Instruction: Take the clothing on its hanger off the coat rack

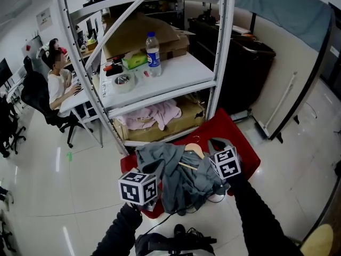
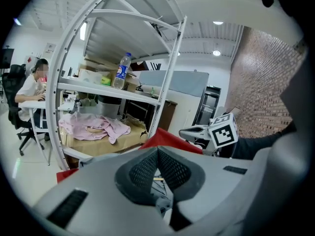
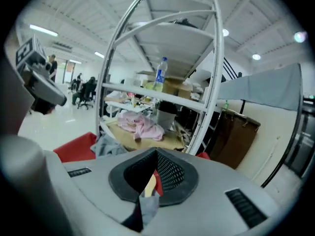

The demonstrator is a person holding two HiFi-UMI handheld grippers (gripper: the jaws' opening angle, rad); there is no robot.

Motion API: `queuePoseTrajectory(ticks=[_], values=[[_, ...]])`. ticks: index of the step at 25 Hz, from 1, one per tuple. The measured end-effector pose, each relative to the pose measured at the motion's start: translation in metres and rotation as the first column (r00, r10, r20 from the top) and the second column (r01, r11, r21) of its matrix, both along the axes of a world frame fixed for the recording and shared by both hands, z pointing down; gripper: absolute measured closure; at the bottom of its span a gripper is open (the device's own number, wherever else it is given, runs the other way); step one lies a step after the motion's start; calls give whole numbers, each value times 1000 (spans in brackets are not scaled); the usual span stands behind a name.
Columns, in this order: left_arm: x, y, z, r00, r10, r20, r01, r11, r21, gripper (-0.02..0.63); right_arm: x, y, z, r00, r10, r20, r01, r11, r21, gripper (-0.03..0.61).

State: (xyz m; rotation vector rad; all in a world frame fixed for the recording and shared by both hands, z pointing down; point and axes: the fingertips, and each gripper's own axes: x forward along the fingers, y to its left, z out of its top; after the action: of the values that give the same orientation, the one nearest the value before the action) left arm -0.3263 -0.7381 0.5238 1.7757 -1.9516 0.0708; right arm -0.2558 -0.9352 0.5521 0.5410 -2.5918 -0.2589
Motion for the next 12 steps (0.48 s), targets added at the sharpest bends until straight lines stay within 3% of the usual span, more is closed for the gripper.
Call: queuePoseTrajectory(ticks=[3, 7, 12], values=[[-4, -7, -7, 1000, -5, 2, 5, 1000, 26, 611, -4, 26, -35, 988, -23, 150, 32, 998, -52, 572], [-4, -15, -20, 1000, 8, 26, -10, 998, 69, 611, -5, 65, -69, 942, -32, 335, 91, 983, -162, 572], [4, -14, -36, 997, 57, 58, -63, 992, 107, 611, -1, 102, -92, 898, 55, 436, 65, 964, -257, 572]])
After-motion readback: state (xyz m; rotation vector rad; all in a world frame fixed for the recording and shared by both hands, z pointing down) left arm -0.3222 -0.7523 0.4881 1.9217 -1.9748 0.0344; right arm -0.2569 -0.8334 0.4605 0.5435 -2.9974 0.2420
